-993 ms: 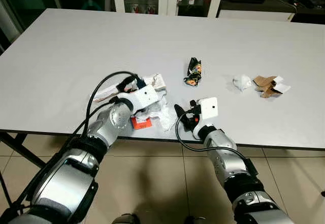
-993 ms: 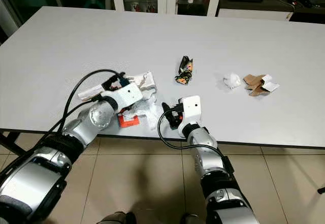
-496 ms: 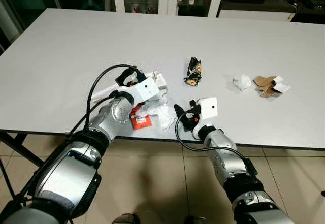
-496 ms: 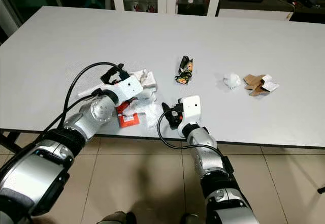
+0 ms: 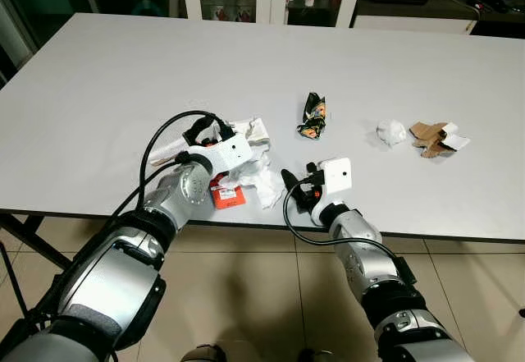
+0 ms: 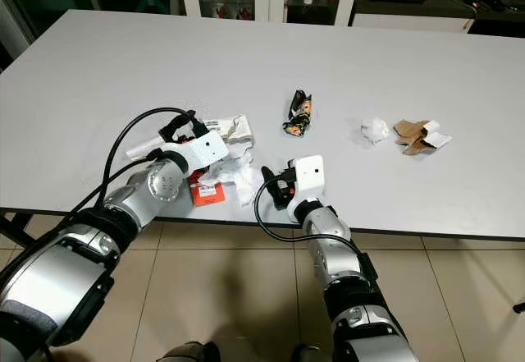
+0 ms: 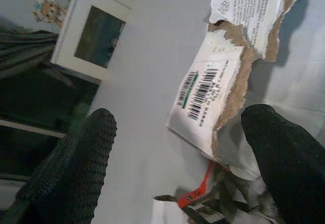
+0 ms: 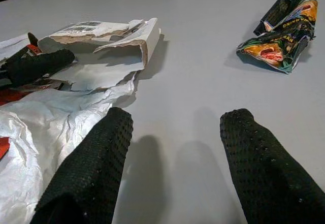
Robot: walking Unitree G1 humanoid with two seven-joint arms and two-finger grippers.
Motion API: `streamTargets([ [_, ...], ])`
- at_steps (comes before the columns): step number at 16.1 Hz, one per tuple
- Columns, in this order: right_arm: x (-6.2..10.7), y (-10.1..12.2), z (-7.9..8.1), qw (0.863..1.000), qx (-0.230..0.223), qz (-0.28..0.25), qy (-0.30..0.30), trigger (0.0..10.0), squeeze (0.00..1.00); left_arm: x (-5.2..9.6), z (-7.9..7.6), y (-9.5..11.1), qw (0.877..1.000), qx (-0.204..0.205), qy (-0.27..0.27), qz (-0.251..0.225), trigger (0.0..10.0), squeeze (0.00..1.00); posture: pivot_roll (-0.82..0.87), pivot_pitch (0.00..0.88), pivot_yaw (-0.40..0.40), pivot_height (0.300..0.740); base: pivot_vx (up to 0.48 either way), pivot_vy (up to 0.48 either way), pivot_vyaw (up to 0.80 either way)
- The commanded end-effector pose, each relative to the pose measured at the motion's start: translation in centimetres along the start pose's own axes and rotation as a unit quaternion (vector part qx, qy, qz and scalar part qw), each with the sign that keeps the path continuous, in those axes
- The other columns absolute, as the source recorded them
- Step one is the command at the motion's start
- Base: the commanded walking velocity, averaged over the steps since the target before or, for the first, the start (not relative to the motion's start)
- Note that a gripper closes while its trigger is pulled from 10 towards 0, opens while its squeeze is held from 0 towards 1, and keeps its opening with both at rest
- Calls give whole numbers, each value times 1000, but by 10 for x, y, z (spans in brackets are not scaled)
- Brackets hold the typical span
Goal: Picking trash to rubbish bin
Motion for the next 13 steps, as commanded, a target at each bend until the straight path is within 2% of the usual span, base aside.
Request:
streamTargets([
  [1,1,3,-1,1000,-2,-8,-4,10000,0,-1,3,0,1000,-24,8,4,9333,0,-6,84,9,740,0,0,0],
  [2,1,3,-1,1000,-2,-8,-4,10000,0,-2,5,-1,999,-29,15,8,6824,0,-8,82,9,740,0,0,0],
  [3,1,3,-2,1000,-2,-8,-4,10000,0,-2,8,-1,999,-28,22,10,6627,0,-8,82,9,740,0,0,0],
  [4,1,3,-1,1000,-2,-8,-4,10000,0,-2,10,0,999,-22,26,9,5451,0,-7,78,10,740,0,0,0],
  [5,1,3,-1,1000,-2,-8,-4,10000,0,-3,11,1,999,-19,33,7,863,0,-8,76,10,740,0,0,0],
  [6,1,3,-1,1000,-3,-9,-3,10000,0,-2,12,1,999,-17,38,6,0,0,-9,72,11,740,0,0,0],
  [13,1,1,1,1000,-3,-6,0,10000,0,-1,9,2,999,-3,47,3,0,0,-8,57,11,740,0,0,0],
])
Point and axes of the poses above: a point about 5 cm out from each wrist's last joint towards the gripper, its own x axis pointing back from the gripper into the wrist, its own y axis along the axis of the wrist's last joint, z = x × y, the point moved 6 cm from there along -x, pointing out of the wrist towards the gripper, and after that the axes turned 3 degrees about -x, right-handed, at the moved point
